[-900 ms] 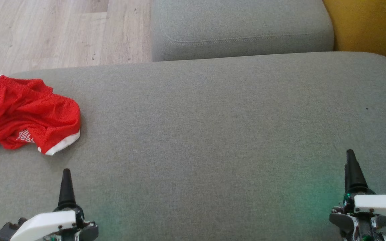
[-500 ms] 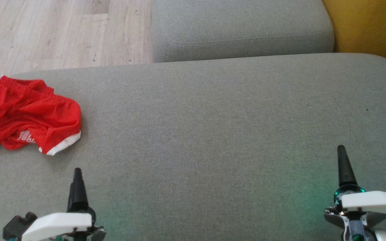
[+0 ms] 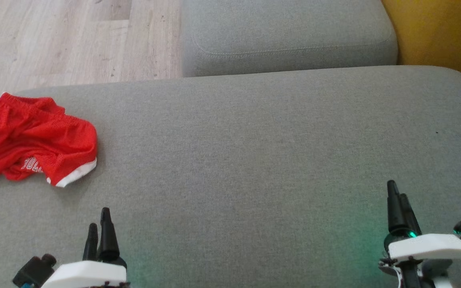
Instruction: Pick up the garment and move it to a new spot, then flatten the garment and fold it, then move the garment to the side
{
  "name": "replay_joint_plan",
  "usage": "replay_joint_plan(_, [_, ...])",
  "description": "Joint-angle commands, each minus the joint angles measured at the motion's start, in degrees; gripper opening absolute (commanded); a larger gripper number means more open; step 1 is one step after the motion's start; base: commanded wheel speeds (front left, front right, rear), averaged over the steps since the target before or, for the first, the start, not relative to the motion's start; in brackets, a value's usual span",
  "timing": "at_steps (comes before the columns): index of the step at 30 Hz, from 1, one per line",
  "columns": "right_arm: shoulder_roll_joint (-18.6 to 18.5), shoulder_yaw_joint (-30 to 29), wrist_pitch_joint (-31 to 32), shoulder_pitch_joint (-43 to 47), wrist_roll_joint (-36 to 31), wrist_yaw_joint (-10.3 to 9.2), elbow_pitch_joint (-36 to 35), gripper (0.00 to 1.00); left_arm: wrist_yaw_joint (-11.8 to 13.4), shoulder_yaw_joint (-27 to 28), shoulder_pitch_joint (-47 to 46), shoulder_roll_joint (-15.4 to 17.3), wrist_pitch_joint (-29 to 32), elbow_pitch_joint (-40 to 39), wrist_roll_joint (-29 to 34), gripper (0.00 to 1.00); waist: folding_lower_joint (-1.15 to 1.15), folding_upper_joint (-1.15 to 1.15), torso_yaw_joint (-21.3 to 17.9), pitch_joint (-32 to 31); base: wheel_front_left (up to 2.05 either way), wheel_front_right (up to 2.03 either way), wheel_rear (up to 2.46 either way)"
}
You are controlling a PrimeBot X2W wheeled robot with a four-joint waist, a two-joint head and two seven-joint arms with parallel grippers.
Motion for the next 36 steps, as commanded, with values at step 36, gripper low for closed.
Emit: replay_joint_plan(36, [-0.5,7.0,-4.4,-0.2,-29.8,-0.03,-1.5,1.0,2.0,-4.0,0.3,1.4,-6.6,-1.0,26.0,1.0,0.0,0.0,0.6,-0.4,0.0,0.0,0.0])
